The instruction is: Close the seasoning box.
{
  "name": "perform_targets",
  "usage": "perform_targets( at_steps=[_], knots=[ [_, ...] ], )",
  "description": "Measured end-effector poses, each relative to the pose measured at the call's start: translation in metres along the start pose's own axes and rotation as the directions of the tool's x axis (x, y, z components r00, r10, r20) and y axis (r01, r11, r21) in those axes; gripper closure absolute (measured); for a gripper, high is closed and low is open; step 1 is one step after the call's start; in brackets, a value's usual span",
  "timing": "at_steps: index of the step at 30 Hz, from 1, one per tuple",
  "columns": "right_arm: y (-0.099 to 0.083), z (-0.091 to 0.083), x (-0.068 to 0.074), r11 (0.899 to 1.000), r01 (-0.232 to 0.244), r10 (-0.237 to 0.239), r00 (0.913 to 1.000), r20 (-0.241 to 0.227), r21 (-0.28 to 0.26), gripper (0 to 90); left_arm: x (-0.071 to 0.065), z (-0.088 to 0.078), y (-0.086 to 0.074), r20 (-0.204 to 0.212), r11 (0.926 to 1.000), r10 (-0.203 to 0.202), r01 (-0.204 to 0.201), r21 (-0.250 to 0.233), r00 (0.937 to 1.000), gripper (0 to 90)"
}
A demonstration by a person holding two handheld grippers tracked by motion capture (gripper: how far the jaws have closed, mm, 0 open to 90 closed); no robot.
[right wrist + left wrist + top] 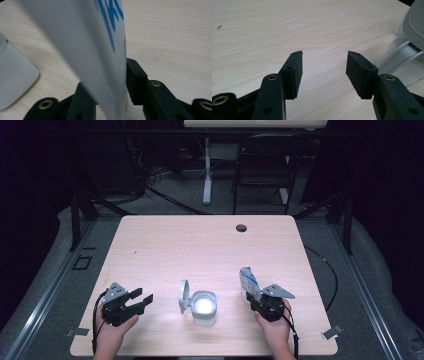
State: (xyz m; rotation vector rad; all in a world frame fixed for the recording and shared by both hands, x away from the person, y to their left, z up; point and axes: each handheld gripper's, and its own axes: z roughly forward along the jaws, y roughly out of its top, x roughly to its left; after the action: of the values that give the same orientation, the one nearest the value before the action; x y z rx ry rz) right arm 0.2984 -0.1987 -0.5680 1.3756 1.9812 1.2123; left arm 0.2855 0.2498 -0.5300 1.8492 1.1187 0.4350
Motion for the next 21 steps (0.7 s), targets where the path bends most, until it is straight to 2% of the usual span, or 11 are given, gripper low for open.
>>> perform_targets(
  at_steps=[3,4,8,13,17,18,21],
  knots=[
    [-0.001,-0.002,0.001,1.000,0.017,-0.017,0.9998,0.002,-0.001,65.5,0.000,-0.001,0.001,0.004,0.9999,0.005,-0.005,0.009,1.0000,47.6],
    [-0.001,-0.003,0.001,0.999,0.033,-0.033,0.9992,0.021,0.007,64.6,0.000,0.000,0.001,0.005,1.0000,0.004,-0.004,0.003,1.0000,47.6],
    [-0.002,-0.006,0.002,0.999,0.044,-0.044,0.9989,0.017,-0.010,61.2,-0.001,0.000,0.000,0.007,1.0000,0.002,-0.002,0.004,1.0000,47.6],
    [-0.004,-0.009,0.004,0.999,0.046,-0.045,0.9988,0.019,-0.014,57.6,-0.002,-0.001,0.001,0.008,0.9999,0.007,-0.007,0.007,0.9999,47.6],
    [-0.005,-0.012,0.005,0.999,0.035,-0.034,0.9992,0.022,-0.024,55.4,-0.003,-0.001,0.001,0.008,0.9999,0.012,-0.012,0.000,0.9999,47.6],
    [-0.005,-0.012,0.006,0.999,0.024,-0.024,0.9997,0.010,-0.035,54.5,-0.003,-0.001,0.001,0.009,0.9999,0.011,-0.011,-0.002,0.9999,47.6],
    [-0.007,-0.013,0.007,0.999,0.029,-0.028,0.9995,0.015,-0.028,52.9,-0.003,-0.001,0.001,0.008,0.9999,0.012,-0.012,0.000,0.9999,47.6]
  ],
)
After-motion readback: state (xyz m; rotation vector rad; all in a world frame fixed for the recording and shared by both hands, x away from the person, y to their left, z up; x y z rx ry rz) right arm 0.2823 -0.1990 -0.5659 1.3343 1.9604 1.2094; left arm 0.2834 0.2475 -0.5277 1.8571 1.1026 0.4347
